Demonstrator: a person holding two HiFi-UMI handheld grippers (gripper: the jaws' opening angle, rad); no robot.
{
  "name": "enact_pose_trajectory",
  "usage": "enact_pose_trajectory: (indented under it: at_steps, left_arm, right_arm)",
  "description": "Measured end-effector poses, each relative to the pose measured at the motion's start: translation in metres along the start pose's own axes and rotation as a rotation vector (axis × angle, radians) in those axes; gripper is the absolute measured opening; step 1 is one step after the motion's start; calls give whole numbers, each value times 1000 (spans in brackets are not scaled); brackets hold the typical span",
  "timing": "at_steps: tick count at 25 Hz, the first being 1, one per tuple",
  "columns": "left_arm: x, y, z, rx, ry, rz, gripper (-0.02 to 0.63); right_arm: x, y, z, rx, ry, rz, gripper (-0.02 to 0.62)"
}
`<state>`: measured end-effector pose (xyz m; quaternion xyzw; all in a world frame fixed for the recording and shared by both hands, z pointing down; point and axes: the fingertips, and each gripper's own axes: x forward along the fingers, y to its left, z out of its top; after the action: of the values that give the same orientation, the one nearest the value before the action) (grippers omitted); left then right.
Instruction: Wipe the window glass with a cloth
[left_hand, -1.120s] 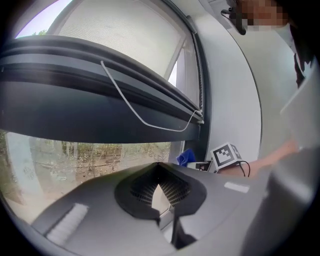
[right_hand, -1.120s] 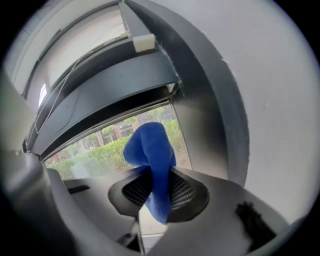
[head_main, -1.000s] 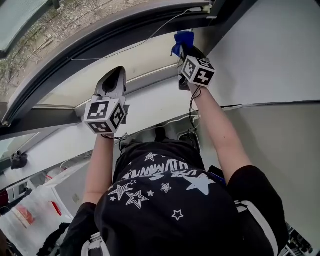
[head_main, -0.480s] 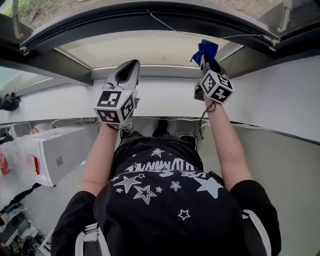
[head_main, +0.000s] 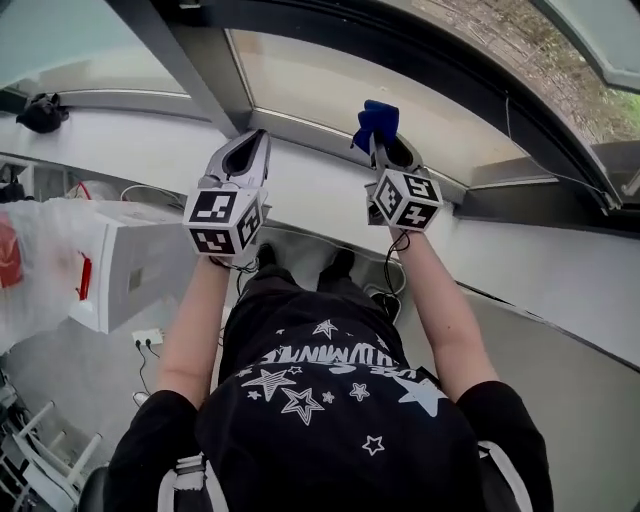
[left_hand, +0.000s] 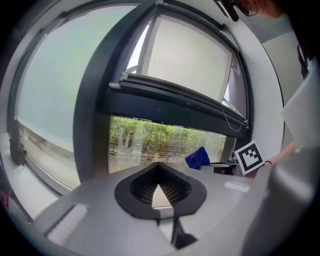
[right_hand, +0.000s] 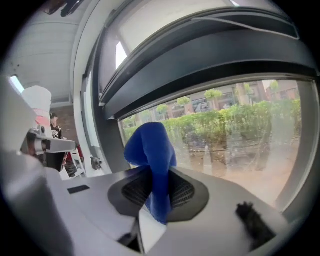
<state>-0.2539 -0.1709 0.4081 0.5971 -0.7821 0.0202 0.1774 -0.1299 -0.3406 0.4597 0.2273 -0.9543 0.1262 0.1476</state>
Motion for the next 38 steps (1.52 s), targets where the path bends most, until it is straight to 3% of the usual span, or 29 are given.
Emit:
enact_pose_trajectory:
  at_steps: [9,13,18,28,34,38]
  left_arm:
    - [-35,144,-12,-43,-40,98,9]
    - [-36,180,-15,-44,-55,87,9]
    - [-27,195,-31,-46,-45,54,9]
    - [-2,165,-55,-14,-6,-11,9]
    - [31,116,-66,7,10,-79,9]
    - [54,62,-77,31,45,-146,9]
  right_arm:
    - [123,150,-19,-110,55,172,74]
    - [167,183,-20,-123,35,191,74]
    - [207,200,-19,-139,18,201,74]
    - [211,160,-34,-71,-10,160,74]
    - [161,84,-38,-44,-41,62,74]
    - [120,28,-49,-7,-43,0,74]
